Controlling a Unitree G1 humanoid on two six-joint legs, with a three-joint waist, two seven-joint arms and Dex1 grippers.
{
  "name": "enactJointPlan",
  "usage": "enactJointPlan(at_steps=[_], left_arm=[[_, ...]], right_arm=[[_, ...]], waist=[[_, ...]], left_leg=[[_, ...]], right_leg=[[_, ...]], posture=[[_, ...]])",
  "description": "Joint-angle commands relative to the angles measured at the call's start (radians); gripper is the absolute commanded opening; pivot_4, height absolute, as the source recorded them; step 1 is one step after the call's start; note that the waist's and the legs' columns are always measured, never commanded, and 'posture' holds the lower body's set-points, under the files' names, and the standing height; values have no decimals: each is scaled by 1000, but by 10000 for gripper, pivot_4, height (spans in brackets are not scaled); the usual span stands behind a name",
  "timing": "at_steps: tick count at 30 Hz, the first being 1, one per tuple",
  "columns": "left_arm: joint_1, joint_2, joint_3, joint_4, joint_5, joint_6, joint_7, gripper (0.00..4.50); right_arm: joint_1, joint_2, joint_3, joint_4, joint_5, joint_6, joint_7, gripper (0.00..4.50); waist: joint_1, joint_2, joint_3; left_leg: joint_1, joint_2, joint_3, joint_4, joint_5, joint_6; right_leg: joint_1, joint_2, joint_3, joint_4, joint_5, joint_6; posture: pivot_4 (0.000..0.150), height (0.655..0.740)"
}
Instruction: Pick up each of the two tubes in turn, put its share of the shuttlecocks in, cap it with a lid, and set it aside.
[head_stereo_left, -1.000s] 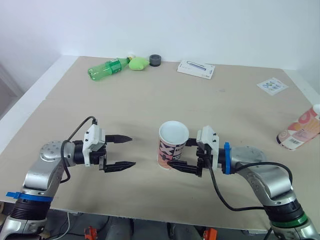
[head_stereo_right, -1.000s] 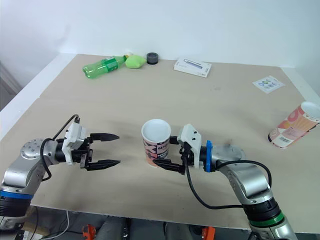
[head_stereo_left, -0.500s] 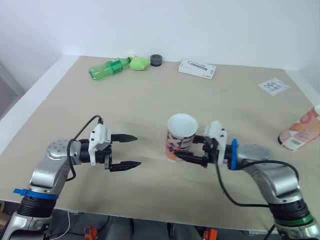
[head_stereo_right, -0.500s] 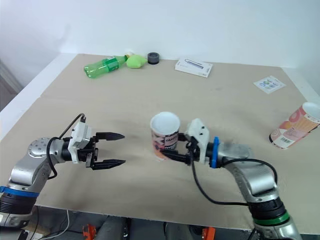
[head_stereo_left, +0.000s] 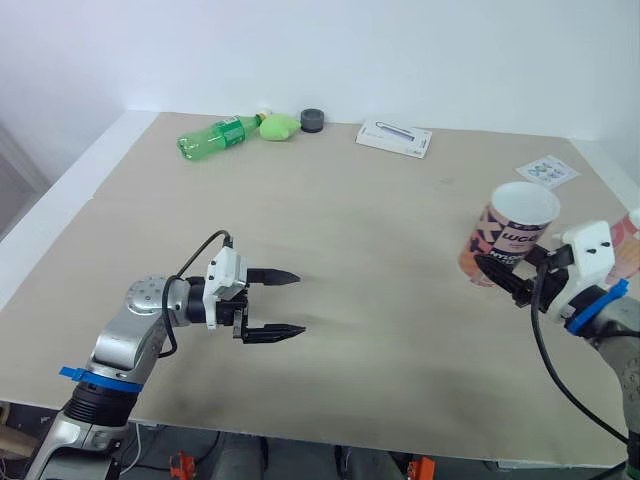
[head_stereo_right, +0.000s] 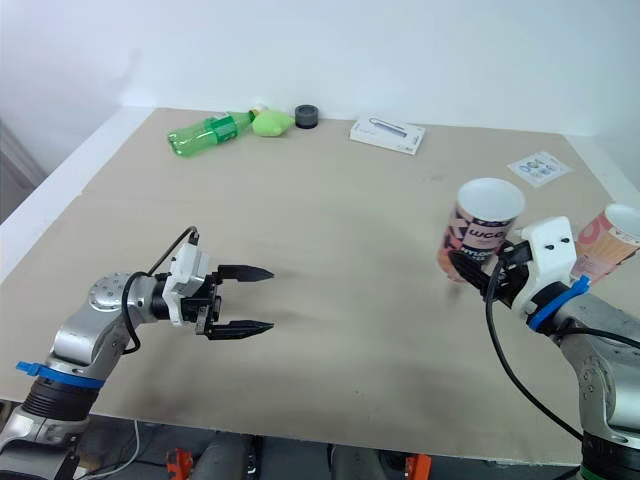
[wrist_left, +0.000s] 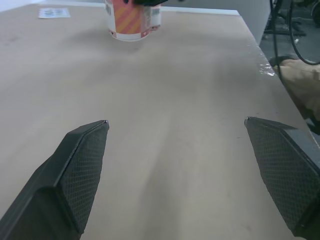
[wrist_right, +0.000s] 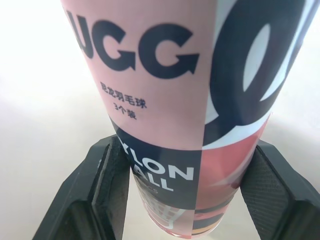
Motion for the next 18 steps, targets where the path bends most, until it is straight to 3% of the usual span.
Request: enactJointPlan(at_steps=[1,6,13,18], left_arm=[[-29,-6,-2,12,16,-37,-3,45000],[-86,-42,-33,54,72,-50,47,45000],[-145,-126,-58,140,153,-28,193,45000],[-181,-177,-28,135,111,-2,237,45000]], right_arm=[[-34,46,-73,44,-5,16,-121,30052],[-62,100,-126,117,-4,12,-226,30052],[-77,137,-128,153,26,2,-245,30052],[-88,145,-113,194,25,-21,-253,30052]], waist=[[-1,0,0],[-3,1,0],[-9,1,0],[-9,0,0]], left_leg=[[0,0,1,0,0,0],[1,-1,3,0,0,0],[1,-2,3,0,0,0],[1,-2,3,0,1,1]], right_leg=[[0,0,1,0,0,0],[0,0,4,0,1,3],[1,0,5,0,2,6],[1,0,6,0,2,6]], posture=[[1500,7294],[1500,7294],[1500,7294],[1500,7294]])
